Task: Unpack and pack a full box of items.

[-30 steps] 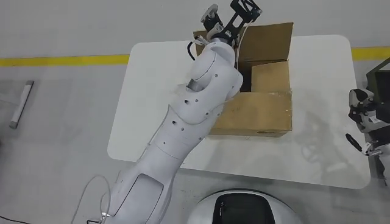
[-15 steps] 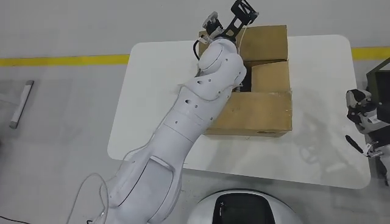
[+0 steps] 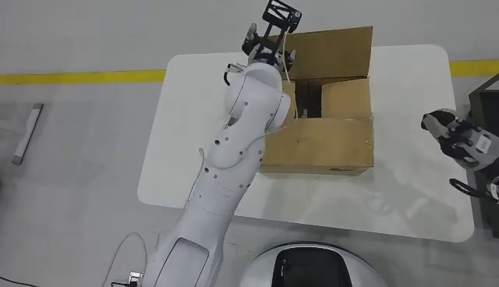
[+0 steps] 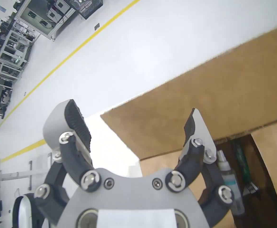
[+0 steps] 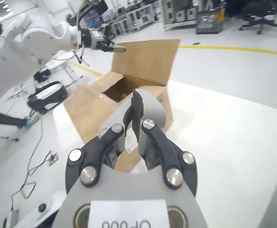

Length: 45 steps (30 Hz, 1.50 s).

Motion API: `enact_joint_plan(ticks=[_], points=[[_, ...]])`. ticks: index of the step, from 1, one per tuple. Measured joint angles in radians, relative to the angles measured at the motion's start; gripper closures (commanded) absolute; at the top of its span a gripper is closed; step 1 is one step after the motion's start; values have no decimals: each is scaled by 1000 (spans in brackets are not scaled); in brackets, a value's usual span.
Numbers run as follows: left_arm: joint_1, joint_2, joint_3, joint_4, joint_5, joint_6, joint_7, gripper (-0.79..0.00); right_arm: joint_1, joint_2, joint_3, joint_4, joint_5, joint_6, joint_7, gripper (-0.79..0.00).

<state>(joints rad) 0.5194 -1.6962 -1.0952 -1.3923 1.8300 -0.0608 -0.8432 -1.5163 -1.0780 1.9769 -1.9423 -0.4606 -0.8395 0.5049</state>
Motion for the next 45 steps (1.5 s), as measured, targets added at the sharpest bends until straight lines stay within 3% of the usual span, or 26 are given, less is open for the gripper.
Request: enact_joint_plan(ticks=[5, 6, 7, 8, 13, 18, 23, 32, 33, 36, 40, 41, 42, 43, 45], points=[[235, 36, -97, -311, 60, -94, 1, -785, 22, 27, -49, 13, 92, -109, 176, 0], [281, 41, -118, -367, 48, -104, 3, -785, 25, 33, -53, 17, 119, -111, 205, -132], [311, 44, -131, -404, 44, -115, 4, -785, 26, 35, -54, 17, 128, -110, 220, -323], [340, 47, -140, -438, 43, -127, 7, -785, 26, 36, -54, 18, 130, -109, 225, -785], [472, 58, -180, -577, 10, -144, 5, -785, 26, 35, -54, 17, 127, -108, 219, -785], [543, 63, -192, -611, 31, -100, 10, -785, 26, 35, -54, 17, 128, -108, 219, -785], [547, 64, -189, -610, 47, -97, 17, -785, 41, 38, -66, 40, 129, -36, 187, -785], [547, 64, -189, -610, 46, -97, 16, -785, 205, 52, -208, 105, 80, 14, 226, -776], [547, 64, -189, -610, 46, -97, 16, -785, 228, 52, -233, 120, 70, 13, 226, -640], [547, 64, -189, -610, 46, -97, 16, -785, 272, 54, -286, 149, 42, 15, 225, -573], [547, 64, -189, -610, 46, -97, 16, -785, 304, 56, -328, 178, 7, 25, 221, -693], [547, 64, -189, -610, 46, -97, 16, -785, 309, 56, -334, 183, 1, 28, 218, -613], [547, 64, -189, -610, 46, -97, 16, -785, 313, 57, -342, 189, 0, 31, 213, -597], [547, 64, -189, -610, 46, -97, 16, -785, 315, 58, -346, 192, -2, 33, 212, -459], [547, 64, -189, -610, 46, -97, 16, -785, 318, 60, -354, 196, -14, 37, 211, -366]])
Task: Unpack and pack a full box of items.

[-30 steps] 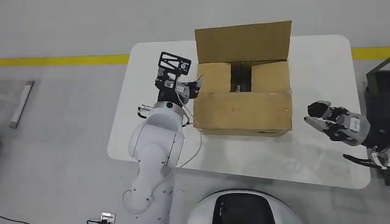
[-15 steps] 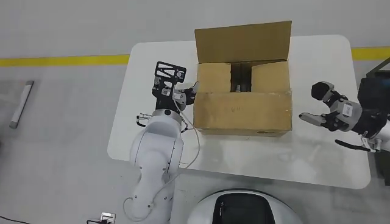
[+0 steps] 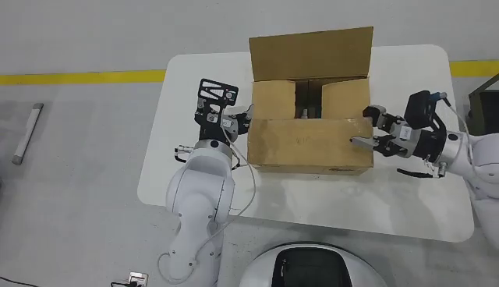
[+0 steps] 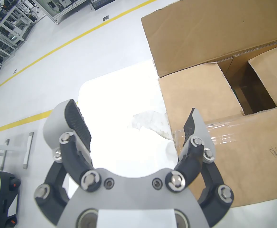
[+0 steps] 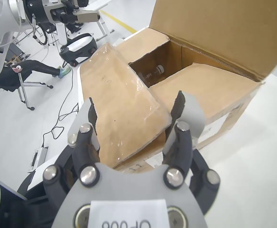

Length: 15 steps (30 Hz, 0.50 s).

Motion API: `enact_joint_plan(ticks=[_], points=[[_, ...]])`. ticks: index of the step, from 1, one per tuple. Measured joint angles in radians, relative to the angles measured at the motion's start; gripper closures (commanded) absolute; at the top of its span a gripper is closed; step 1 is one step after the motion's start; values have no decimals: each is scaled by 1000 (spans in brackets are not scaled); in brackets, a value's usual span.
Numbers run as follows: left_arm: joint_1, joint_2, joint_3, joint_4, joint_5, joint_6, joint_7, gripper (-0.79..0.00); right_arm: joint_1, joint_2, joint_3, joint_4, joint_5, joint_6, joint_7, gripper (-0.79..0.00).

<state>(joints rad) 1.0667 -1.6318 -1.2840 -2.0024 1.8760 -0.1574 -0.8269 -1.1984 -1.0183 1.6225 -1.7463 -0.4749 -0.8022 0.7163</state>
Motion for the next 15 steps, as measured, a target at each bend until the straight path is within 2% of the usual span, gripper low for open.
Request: enact_joint_plan(ticks=[2, 3, 4, 5, 11, 15], points=[[0, 0, 0, 0, 0, 0, 0, -785, -2, 2, -5, -2, 4, -2, -4, -277], [0, 0, 0, 0, 0, 0, 0, -785, -6, 4, -6, -8, 9, -7, -4, -148], [0, 0, 0, 0, 0, 0, 0, -785, -10, 5, -5, -14, 13, -12, -1, -102], [0, 0, 0, 0, 0, 0, 0, -785, -15, 7, -2, -21, 17, -17, 1, 0], [0, 0, 0, 0, 0, 0, 0, -785, -75, 23, 29, -87, 97, -58, 40, 0], [6, 2, 11, -4, -4, -12, 42, -785, -120, 35, 54, -138, 149, -86, 67, 0]])
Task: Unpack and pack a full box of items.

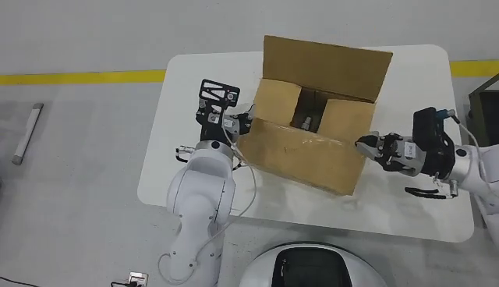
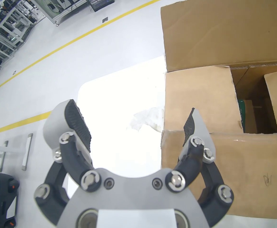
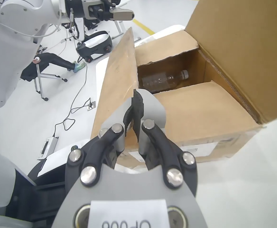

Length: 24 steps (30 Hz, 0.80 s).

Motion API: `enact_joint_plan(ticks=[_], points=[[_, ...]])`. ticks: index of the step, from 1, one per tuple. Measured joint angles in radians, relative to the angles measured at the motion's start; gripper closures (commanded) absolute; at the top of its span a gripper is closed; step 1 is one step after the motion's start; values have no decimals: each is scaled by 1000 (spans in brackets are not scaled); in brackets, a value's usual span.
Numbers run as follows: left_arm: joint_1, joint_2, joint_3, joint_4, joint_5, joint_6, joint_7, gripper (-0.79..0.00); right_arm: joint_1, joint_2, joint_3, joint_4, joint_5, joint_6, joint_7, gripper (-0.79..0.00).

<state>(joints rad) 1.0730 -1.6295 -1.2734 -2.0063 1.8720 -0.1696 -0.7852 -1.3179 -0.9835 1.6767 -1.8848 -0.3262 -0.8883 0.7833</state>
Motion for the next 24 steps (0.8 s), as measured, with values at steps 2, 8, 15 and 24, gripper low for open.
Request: enact_joint_plan(ticks=[2, 8, 15, 24], points=[[-7, 0, 8, -2, -2, -7, 2, -785, -14, 4, 8, -18, 16, -3, 4, 0], [-29, 0, 28, 9, -19, -13, -6, -785, -39, 17, 0, -46, 104, 11, 35, -240], [-73, 0, 58, 19, -1, -36, -24, -785, -37, 35, -25, -47, 169, 29, 117, -326], [-73, -1, 57, 18, -3, -35, -24, -785, -53, 49, -68, -38, 214, 110, 174, -240]])
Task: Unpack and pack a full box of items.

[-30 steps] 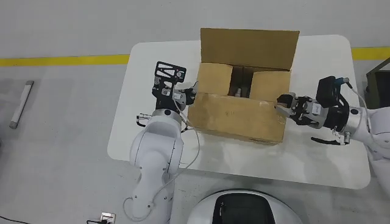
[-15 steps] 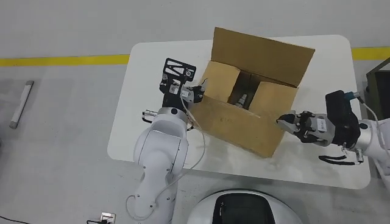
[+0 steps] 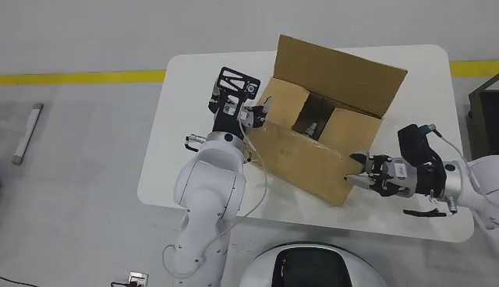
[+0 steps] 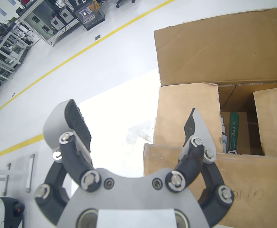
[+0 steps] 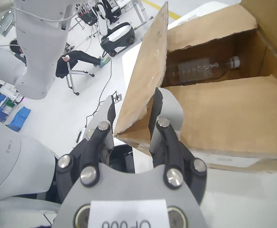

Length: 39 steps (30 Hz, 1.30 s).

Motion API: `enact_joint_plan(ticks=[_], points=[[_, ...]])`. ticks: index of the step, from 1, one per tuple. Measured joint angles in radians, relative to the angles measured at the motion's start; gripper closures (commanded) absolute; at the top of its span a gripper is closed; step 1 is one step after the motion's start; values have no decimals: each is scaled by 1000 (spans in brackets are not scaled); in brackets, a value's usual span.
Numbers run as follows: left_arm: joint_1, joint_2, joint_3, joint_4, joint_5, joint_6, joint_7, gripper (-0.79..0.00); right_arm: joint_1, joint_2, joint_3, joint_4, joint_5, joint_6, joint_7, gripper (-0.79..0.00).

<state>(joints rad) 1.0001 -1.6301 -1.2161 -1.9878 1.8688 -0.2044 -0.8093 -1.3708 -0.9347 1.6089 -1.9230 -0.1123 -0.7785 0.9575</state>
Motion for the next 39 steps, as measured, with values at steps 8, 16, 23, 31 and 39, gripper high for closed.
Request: enact_joint_plan(ticks=[8, 16, 23, 31, 39], points=[[0, 0, 0, 0, 0, 0, 0, -785, 25, 7, -22, -12, -63, 22, -2, 0], [0, 0, 0, 0, 0, 0, 0, -785, 61, 9, 58, -119, -431, -113, -169, 0], [19, 3, 11, -17, -17, -38, -1, -785, 10, 0, 80, -200, -786, -184, -381, 0], [31, 9, 38, -72, -74, -172, -105, -785, -59, -9, 87, -208, -985, -148, -624, 0], [26, 17, 38, -86, -55, -216, -164, -785, -93, -8, 107, -212, -1040, -151, -752, -723]])
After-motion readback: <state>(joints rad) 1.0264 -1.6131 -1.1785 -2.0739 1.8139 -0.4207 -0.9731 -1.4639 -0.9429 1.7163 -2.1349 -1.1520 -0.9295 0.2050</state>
